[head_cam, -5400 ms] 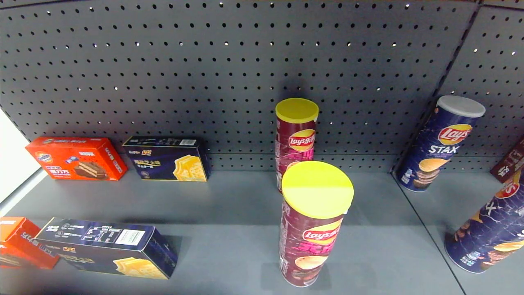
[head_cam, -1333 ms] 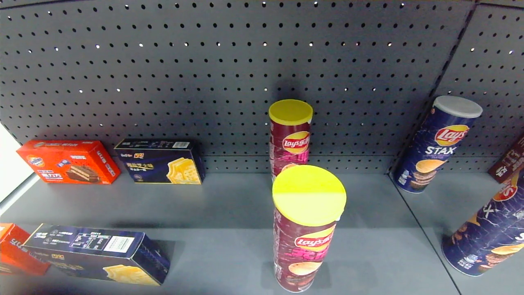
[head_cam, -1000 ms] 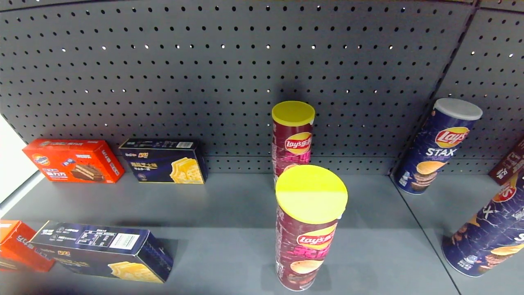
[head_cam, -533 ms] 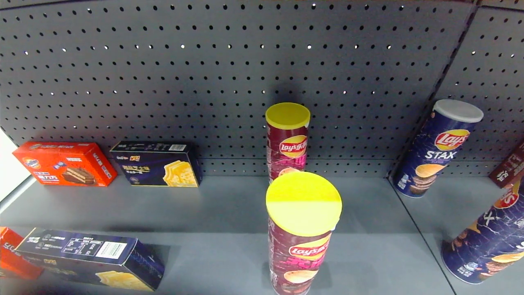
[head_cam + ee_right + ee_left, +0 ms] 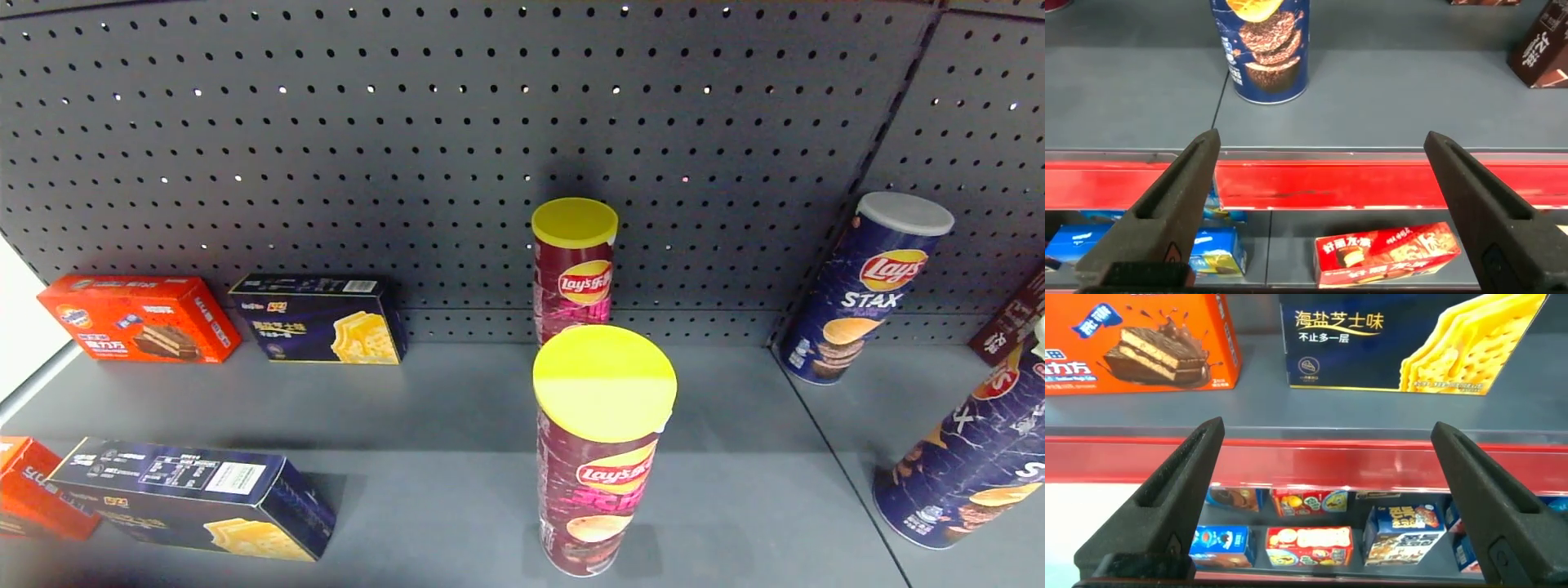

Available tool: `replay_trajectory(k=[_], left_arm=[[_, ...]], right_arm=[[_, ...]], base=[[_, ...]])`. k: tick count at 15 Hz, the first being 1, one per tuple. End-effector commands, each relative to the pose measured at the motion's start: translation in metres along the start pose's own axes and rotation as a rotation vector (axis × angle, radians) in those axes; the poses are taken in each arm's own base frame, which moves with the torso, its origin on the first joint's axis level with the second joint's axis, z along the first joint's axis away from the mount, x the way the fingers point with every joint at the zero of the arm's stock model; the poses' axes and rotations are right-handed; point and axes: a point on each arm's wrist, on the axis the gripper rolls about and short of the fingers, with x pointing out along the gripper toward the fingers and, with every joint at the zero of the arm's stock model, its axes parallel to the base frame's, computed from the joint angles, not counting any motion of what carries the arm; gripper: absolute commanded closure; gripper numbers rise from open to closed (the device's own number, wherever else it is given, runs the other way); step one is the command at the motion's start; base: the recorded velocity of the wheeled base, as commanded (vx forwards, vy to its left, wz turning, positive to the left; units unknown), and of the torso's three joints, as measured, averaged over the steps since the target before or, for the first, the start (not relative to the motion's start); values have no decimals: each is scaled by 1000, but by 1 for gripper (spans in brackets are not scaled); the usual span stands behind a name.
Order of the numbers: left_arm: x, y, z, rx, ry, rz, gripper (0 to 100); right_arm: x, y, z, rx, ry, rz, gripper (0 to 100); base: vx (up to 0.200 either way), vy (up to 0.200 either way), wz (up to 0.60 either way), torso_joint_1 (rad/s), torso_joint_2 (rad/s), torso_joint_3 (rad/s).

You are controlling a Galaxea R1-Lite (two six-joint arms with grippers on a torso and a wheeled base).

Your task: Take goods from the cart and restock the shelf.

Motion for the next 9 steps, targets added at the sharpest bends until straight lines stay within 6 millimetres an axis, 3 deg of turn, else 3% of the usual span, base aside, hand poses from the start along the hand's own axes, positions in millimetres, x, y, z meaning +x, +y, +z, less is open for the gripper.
replay_trajectory(k=[1,9], left_arm=[[0,0,0,0,1,1,0],[0,0,0,0,1,1,0]], right_arm=[[0,0,0,0,-1,0,0],[0,0,0,3,-3,-2,0]], base=[[0,0,0,0,0,0],[0,0,0,0,0,0]])
